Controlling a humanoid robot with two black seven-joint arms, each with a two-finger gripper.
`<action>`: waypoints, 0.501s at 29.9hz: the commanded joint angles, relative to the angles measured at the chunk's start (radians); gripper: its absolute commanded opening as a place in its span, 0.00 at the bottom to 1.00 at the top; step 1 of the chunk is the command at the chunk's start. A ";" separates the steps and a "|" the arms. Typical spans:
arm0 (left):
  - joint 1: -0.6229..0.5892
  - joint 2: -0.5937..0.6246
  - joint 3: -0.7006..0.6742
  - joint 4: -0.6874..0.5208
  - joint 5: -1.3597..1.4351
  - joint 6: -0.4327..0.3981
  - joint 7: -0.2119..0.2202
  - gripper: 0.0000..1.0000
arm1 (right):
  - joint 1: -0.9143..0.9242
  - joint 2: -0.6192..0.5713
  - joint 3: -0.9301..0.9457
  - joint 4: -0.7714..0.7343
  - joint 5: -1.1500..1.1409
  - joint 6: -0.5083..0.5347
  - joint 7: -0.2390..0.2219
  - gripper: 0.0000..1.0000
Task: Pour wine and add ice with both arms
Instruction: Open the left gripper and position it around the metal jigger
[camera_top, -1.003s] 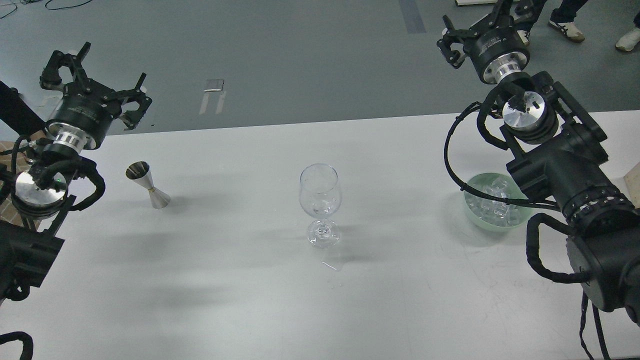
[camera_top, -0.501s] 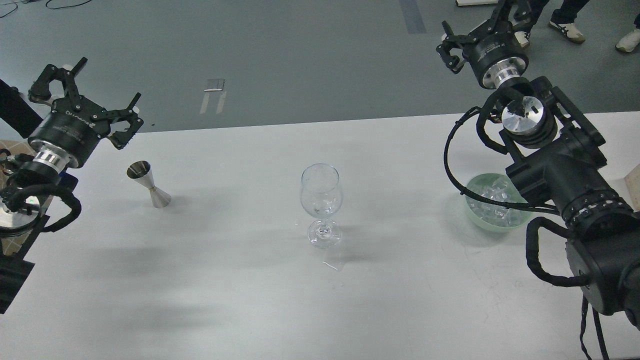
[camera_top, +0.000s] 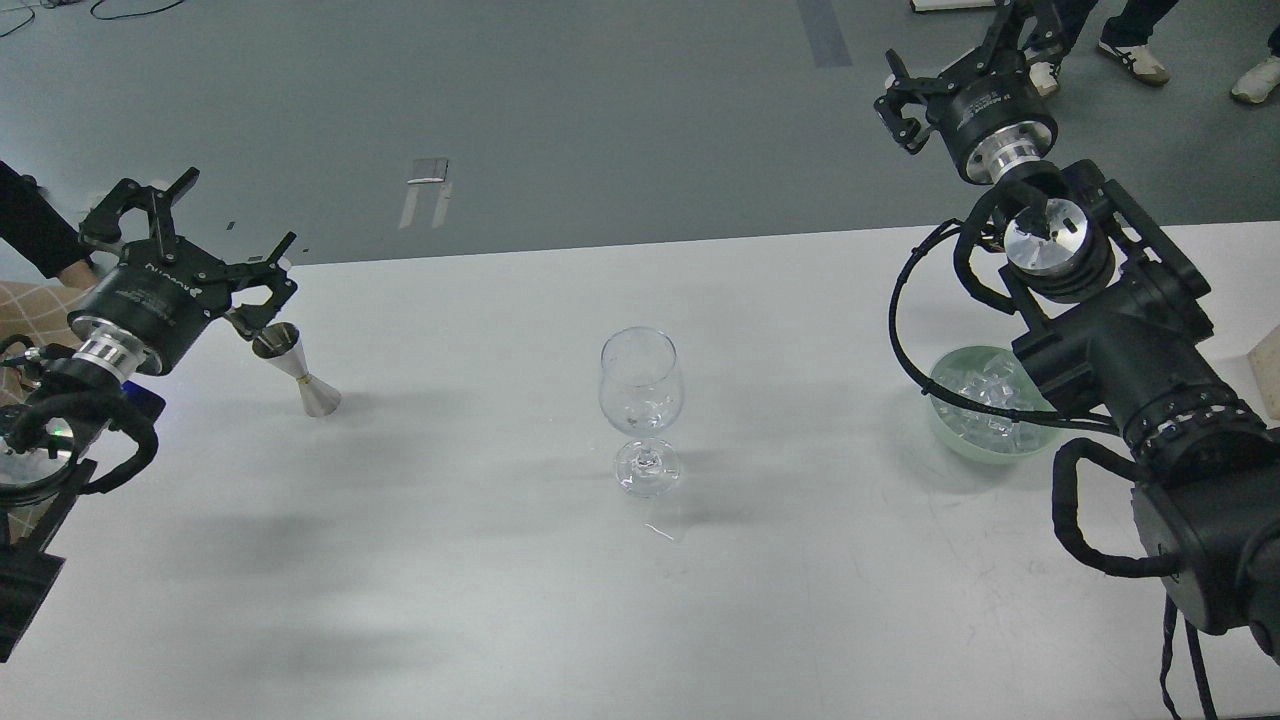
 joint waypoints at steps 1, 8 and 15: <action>0.014 -0.010 -0.023 -0.053 -0.001 0.003 0.000 0.95 | 0.000 0.000 0.000 0.003 0.000 0.000 0.000 1.00; 0.072 -0.022 -0.058 -0.169 -0.020 0.114 0.000 0.93 | 0.000 -0.001 -0.001 0.006 0.000 0.000 0.000 1.00; 0.163 -0.027 -0.106 -0.280 -0.077 0.249 0.000 0.93 | -0.003 -0.001 -0.001 0.006 0.001 -0.002 0.000 1.00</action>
